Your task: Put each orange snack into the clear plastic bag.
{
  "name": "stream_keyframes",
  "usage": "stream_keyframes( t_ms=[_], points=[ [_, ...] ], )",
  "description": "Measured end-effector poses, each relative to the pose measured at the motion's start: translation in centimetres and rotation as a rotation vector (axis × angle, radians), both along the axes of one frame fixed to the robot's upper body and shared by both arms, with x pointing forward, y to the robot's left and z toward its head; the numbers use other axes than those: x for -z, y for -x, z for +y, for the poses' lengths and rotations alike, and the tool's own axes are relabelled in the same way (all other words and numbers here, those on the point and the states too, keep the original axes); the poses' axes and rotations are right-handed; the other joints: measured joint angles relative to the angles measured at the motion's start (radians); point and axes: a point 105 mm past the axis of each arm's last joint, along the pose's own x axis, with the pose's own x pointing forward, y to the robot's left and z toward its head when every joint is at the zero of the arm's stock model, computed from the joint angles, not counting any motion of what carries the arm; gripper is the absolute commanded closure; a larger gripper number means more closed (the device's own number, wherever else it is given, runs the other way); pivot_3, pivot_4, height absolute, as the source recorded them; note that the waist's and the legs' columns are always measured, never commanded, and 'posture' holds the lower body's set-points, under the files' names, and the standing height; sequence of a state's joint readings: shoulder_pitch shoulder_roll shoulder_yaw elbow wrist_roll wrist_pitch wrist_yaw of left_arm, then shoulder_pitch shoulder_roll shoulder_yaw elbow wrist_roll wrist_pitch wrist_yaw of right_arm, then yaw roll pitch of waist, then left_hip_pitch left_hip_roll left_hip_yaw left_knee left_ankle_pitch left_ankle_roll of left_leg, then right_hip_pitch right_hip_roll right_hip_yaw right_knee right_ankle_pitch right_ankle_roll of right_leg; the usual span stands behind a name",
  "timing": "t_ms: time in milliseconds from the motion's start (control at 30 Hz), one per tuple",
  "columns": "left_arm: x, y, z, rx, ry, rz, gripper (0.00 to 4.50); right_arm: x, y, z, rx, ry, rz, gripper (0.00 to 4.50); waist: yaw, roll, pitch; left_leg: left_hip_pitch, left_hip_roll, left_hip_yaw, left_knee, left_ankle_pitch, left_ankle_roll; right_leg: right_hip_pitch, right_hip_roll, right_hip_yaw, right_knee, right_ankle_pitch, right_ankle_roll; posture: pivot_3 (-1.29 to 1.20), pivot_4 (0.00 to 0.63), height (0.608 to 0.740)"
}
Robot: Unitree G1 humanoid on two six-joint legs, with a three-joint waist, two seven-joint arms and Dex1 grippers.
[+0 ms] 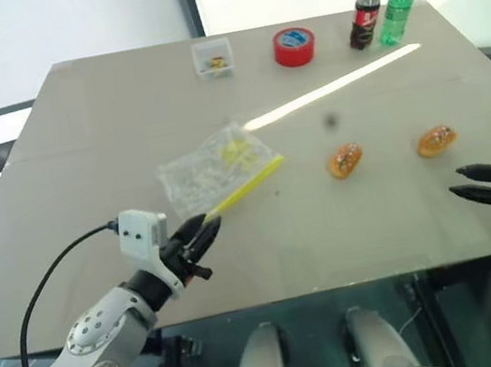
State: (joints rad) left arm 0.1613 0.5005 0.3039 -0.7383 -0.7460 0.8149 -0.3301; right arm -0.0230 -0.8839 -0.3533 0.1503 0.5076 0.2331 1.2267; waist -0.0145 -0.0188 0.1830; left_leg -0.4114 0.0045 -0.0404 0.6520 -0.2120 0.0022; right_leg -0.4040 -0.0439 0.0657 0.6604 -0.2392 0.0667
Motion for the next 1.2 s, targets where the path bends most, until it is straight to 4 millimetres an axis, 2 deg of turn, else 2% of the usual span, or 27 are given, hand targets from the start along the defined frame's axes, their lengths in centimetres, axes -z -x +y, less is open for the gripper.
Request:
stream_keyframes(
  t_ms=[233,633,867,933,1033,1133,1200],
  points=[
    [-0.5,-0.1,-0.1,0.016,0.016,-0.034,2.87,0.3,-0.2,0.2,0.017,-0.017,-0.010,2.28,0.000,0.000,0.000,0.000,0.000,0.000,0.000,0.000,0.000,0.000,0.000,0.000,0.000,0.000,0.000,0.00,0.150,0.740],
    [-0.1,0.0,-0.7,0.047,0.008,-0.023,2.87,0.1,-0.5,0.3,0.009,0.001,-0.028,2.28,0.000,0.000,0.000,0.000,0.000,0.000,0.000,0.000,0.000,0.000,0.000,0.000,0.000,0.000,0.000,0.00,0.150,0.740],
    [0.0,0.0,-0.4,0.048,-0.017,-0.017,2.87,0.2,-0.5,0.8,-0.009,0.004,-0.026,2.28,0.000,0.000,0.000,0.000,0.000,0.000,0.000,0.000,0.000,0.000,0.000,0.000,-0.001,0.000,0.001,0.00,0.150,0.740],
    [0.3,-0.5,0.3,0.022,-0.010,-0.001,2.87,-0.1,-0.5,1.8,-0.044,0.010,-0.045,2.28,-0.001,0.000,0.000,0.000,0.001,0.000,0.000,0.000,0.000,0.000,0.001,0.000,0.000,-0.001,0.002,0.00,0.150,0.740],
    [0.0,-1.6,2.5,-0.074,0.015,0.015,2.87,-1.6,-0.9,4.6,-0.131,0.026,-0.126,2.28,-0.006,0.001,0.000,0.000,0.002,0.000,0.000,0.000,0.000,-0.001,0.002,0.000,0.000,-0.002,0.003,0.00,0.150,0.740],
    [-0.1,-3.0,5.5,-0.217,0.074,0.068,2.87,-4.6,-1.5,8.5,-0.245,0.051,-0.250,2.28,-0.004,0.001,0.000,-0.001,0.002,-0.001,0.000,0.000,0.000,-0.002,0.003,0.000,0.000,-0.002,0.003,0.00,0.150,0.740],
    [-0.5,-3.7,7.2,-0.294,0.115,0.084,2.87,-6.2,-1.5,10.2,-0.292,0.061,-0.313,2.28,-0.002,-0.001,0.000,-0.002,0.002,-0.002,0.000,0.000,0.000,-0.002,0.003,-0.001,-0.001,-0.001,0.003,0.00,0.150,0.740]
  ],
)
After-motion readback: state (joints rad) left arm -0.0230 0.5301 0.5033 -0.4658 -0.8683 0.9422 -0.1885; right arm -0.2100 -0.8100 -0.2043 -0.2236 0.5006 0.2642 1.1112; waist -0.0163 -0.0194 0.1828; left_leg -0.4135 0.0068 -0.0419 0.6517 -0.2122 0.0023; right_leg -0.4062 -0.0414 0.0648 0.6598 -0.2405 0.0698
